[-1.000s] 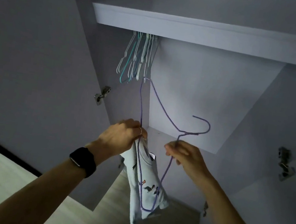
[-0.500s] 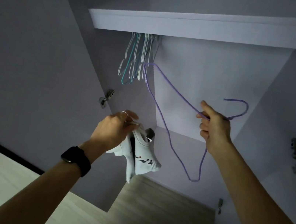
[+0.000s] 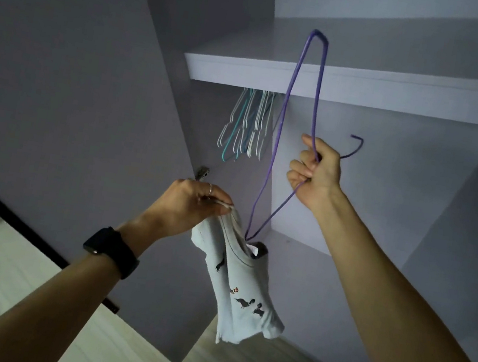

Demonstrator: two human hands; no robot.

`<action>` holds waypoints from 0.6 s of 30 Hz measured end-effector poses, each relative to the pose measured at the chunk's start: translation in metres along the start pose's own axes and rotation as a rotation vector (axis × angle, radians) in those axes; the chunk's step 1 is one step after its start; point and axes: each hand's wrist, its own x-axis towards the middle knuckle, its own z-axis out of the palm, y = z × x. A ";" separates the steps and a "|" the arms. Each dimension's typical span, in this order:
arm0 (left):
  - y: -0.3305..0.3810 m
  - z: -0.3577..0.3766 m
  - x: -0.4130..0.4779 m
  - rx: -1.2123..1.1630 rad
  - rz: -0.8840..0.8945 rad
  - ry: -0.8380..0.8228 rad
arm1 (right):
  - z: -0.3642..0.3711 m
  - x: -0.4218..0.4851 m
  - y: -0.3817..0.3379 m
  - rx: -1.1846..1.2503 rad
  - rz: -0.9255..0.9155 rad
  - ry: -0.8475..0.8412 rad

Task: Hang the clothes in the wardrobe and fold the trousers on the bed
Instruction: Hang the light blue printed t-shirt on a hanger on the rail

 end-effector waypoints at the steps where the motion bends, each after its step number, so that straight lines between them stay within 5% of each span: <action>1: 0.001 -0.006 -0.001 0.004 -0.004 0.011 | 0.002 0.004 0.009 -0.029 0.034 -0.012; 9: -0.011 -0.056 -0.012 -0.079 -0.129 0.214 | -0.017 0.003 0.103 -0.454 0.146 0.025; 18: -0.038 -0.099 -0.020 0.079 -0.273 0.471 | -0.002 0.011 0.089 -0.804 -0.225 -0.060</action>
